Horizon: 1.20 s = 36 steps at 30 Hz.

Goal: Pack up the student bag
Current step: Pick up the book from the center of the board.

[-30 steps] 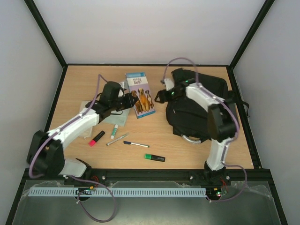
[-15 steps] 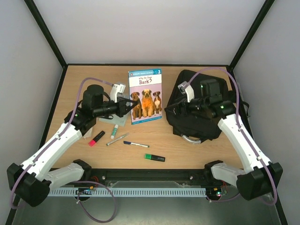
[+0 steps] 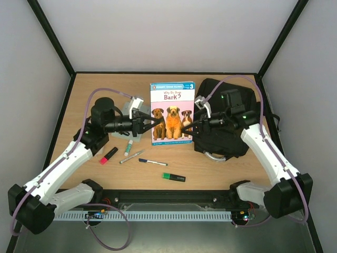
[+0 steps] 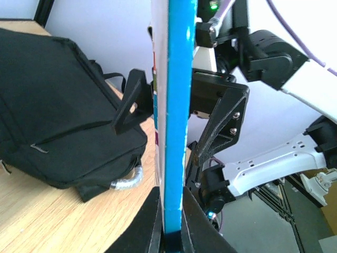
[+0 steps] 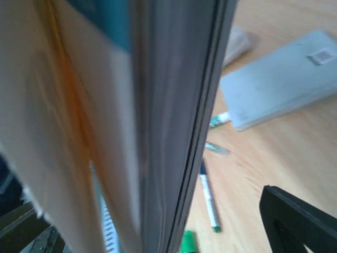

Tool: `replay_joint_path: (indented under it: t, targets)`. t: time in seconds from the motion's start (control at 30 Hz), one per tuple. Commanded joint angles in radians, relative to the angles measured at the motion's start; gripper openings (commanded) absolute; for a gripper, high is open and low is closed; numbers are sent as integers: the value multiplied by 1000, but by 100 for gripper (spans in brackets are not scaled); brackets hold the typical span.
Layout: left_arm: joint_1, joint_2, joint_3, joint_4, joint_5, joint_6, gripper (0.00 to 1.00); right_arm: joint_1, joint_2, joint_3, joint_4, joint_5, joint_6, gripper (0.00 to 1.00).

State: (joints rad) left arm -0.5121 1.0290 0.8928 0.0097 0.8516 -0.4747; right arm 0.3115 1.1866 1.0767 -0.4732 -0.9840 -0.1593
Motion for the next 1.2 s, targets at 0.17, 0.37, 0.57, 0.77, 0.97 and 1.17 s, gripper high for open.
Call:
replay_joint_path:
  t: [0.17,0.37,0.57,0.77,0.97,1.17]
  targets:
    - [-3,82,20,102,-11,-13,2,0,67,57,-159,-407,-143,82]
    - [-2,114,29,76,-150,-15,2,0,-50,-29,-17,-350,12,77]
    - [0,108,22,86,-211,-34,2,1,-126,-123,100,-244,140,71]
    - [0,105,19,92,-182,-37,2,0,-110,-126,139,-207,188,62]
    - [-2,98,-3,119,-143,-50,2,0,-82,-116,171,-205,224,55]
    - [-9,105,-13,143,-92,-57,2,0,-38,-70,187,-224,254,51]
